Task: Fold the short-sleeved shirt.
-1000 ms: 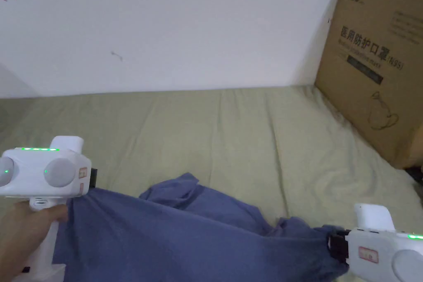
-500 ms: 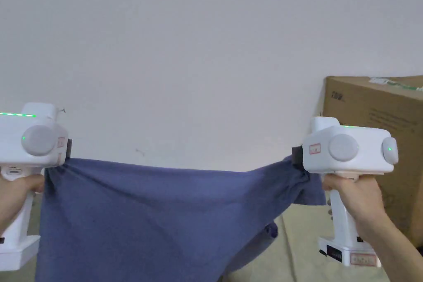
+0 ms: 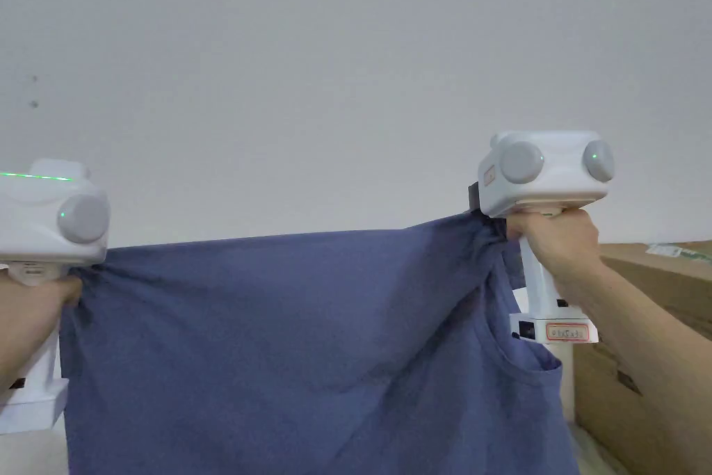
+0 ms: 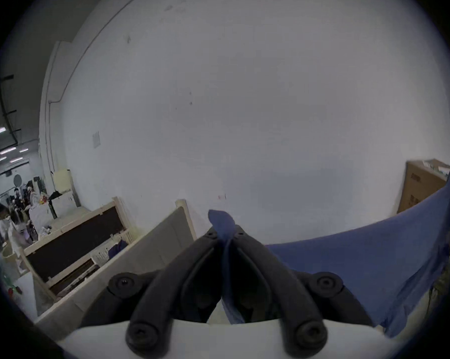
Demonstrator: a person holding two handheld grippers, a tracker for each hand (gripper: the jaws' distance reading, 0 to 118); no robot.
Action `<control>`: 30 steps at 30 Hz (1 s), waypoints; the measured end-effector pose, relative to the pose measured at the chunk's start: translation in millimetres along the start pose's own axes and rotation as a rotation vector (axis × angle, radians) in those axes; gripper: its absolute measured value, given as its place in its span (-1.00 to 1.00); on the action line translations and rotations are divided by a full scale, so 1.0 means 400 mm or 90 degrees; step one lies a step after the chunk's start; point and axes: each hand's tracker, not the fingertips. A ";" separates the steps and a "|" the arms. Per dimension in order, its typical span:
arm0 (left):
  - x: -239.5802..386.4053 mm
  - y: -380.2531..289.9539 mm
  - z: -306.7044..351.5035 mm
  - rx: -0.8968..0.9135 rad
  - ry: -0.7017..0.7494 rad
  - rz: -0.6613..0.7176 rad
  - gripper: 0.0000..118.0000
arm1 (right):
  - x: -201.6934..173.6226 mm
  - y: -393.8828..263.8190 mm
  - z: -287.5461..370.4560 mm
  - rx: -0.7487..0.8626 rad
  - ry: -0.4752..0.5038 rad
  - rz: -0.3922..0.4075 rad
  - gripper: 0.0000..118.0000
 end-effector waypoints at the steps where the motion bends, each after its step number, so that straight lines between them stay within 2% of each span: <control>1: 0.003 0.022 -0.012 0.025 0.013 0.025 -0.95 | -0.005 0.018 0.001 0.020 0.007 -0.008 -0.90; 3: 0.005 0.047 -0.040 0.045 0.006 0.012 -0.95 | -0.015 0.052 -0.008 0.038 -0.022 0.022 -0.90; 4: 0.006 0.054 -0.049 0.060 0.001 0.031 -0.95 | -0.016 0.055 -0.005 0.060 -0.018 0.026 -0.90; 7: 0.011 0.055 -0.075 0.076 -0.009 0.013 -0.95 | -0.012 0.054 -0.005 0.087 -0.012 0.030 -0.90; 10: 0.018 0.024 -0.089 0.079 -0.003 0.004 -0.95 | -0.005 0.009 -0.020 0.086 -0.006 0.026 -0.90; 15: 0.041 -0.051 -0.122 0.085 -0.013 0.007 -0.95 | -0.007 -0.095 -0.082 0.045 -0.002 0.052 -0.90; 17: 0.063 -0.101 -0.136 0.088 0.011 -0.042 -0.95 | 0.005 -0.145 -0.119 0.012 0.009 0.055 -0.90; 19: 0.086 -0.177 -0.156 0.065 0.019 -0.068 -0.95 | 0.013 -0.222 -0.156 -0.035 0.035 0.039 -0.90; 23: 0.125 -0.387 -0.221 -0.054 -0.016 -0.067 -0.95 | 0.007 -0.425 -0.247 -0.139 0.020 0.082 -0.90; 27: 0.171 -0.637 -0.283 -0.183 -0.020 -0.107 -0.95 | 0.007 -0.668 -0.321 -0.261 0.039 0.078 -0.90; 30: 0.184 -0.830 -0.290 -0.271 -0.029 -0.072 -0.95 | 0.016 -0.866 -0.370 -0.345 0.035 0.078 -0.90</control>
